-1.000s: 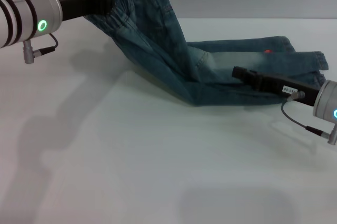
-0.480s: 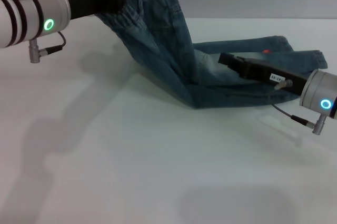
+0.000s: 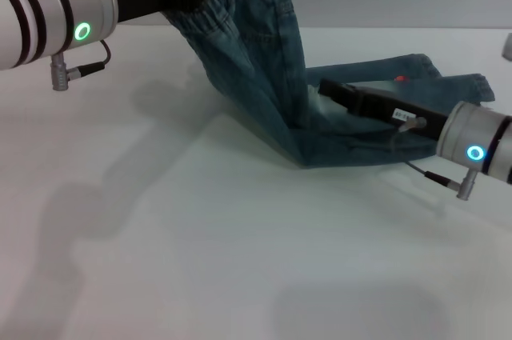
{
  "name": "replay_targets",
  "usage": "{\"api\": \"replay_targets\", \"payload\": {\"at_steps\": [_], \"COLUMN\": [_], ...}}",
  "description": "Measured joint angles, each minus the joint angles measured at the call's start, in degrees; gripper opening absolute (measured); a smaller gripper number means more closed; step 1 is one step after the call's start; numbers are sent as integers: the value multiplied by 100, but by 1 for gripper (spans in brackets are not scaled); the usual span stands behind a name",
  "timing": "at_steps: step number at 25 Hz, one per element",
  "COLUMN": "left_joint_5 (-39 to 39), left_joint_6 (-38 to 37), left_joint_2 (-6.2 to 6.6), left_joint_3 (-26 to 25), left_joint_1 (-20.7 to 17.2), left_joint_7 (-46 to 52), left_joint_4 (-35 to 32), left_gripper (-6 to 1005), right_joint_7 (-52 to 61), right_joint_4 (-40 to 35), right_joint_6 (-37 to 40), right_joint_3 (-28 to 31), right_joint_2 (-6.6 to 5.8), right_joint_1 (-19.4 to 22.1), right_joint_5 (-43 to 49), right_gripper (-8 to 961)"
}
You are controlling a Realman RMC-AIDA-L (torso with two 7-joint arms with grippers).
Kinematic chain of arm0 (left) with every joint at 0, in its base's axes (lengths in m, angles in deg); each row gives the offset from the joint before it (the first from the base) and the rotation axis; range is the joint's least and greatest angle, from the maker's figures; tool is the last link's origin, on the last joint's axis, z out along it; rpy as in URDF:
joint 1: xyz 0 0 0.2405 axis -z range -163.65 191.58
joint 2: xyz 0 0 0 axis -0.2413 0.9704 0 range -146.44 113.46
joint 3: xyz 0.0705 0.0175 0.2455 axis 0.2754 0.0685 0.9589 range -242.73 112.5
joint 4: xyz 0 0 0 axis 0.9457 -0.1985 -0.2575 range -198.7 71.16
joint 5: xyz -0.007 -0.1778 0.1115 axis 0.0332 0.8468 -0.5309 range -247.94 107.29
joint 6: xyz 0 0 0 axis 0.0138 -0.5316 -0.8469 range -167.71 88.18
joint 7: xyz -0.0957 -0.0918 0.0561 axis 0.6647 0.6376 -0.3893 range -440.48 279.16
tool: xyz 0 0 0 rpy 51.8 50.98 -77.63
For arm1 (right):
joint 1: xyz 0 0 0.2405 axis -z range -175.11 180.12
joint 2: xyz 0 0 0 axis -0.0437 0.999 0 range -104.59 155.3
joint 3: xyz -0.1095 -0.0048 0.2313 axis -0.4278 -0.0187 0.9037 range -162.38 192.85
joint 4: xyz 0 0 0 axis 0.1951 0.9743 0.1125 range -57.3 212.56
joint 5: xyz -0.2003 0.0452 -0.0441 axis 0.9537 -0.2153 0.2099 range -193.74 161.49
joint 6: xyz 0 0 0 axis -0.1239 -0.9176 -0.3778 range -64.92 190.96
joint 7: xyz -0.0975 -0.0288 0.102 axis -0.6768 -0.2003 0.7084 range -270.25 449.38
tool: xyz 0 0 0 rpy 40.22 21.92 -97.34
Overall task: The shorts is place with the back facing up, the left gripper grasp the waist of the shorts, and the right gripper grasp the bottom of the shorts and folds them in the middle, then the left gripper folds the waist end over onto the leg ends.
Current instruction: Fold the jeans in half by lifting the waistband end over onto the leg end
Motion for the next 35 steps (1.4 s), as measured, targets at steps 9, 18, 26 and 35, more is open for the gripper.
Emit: {"api": "replay_targets", "payload": {"at_steps": [9,18,26,35], "left_joint_5": [4,10,21,54], "left_joint_6": [49,74,73,50], "left_joint_2": [8,16,18,12], "left_joint_3": [66,26,55,101], "left_joint_1": [-17,-70,-59,-36], "left_joint_7": [1,-46,-64,-75], "left_joint_4": [127,181,245,293], "left_gripper": [110,110,109,109], "right_joint_7": [-39,-353,-326,-348], "right_joint_4": [-34,165,405,669], "right_joint_6": [576,1735,1349,997], "right_joint_3": [-276,-231,-788,-1777], "right_joint_2": [1,-104,-11,-23], "right_joint_1": [-180,-145,-59,10], "right_joint_5": [-59,-2,-256,-1098], "right_gripper": [-1,0,-1,0]}}
